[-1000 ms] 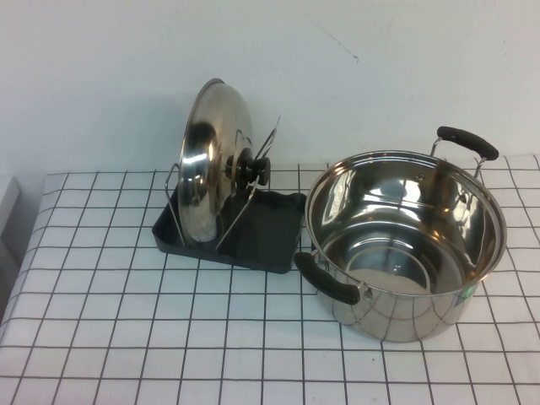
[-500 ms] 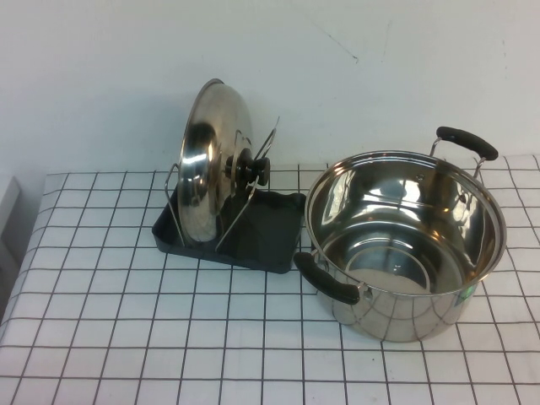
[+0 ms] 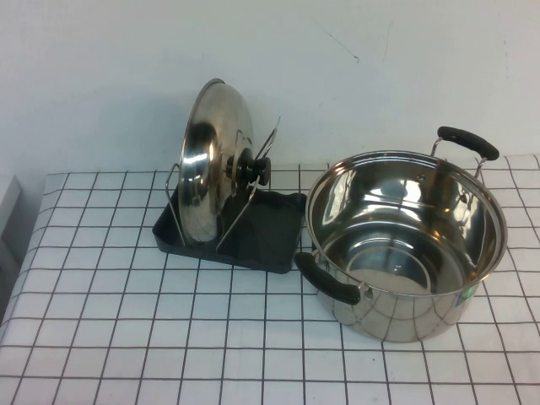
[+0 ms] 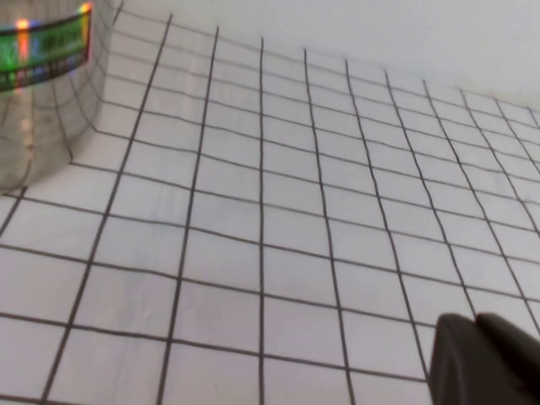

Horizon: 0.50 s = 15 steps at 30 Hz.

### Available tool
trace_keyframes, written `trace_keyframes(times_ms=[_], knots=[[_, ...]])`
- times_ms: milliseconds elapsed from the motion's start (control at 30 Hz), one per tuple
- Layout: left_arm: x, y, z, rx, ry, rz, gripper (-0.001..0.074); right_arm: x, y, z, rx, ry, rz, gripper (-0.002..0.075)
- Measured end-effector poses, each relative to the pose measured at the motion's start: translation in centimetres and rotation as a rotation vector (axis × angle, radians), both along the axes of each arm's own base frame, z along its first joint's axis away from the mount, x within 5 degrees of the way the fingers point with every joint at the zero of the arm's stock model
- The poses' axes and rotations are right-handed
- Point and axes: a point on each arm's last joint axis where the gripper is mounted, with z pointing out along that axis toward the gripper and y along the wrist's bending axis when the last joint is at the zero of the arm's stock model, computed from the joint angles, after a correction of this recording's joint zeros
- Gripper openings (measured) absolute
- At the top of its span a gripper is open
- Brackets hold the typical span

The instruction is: Put pot lid on rack

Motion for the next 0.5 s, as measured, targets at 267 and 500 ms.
trace_keyframes(times_ms=[267, 500], knots=[[0.00, 0.00, 0.00, 0.000, 0.000, 0.000, -0.0002, -0.05, -0.02, -0.07, 0.047, 0.006, -0.020, -0.0001], [0.00, 0.00, 0.00, 0.000, 0.000, 0.000, -0.0002, -0.06, -0.01, -0.09, 0.121, -0.003, -0.033, -0.0001]])
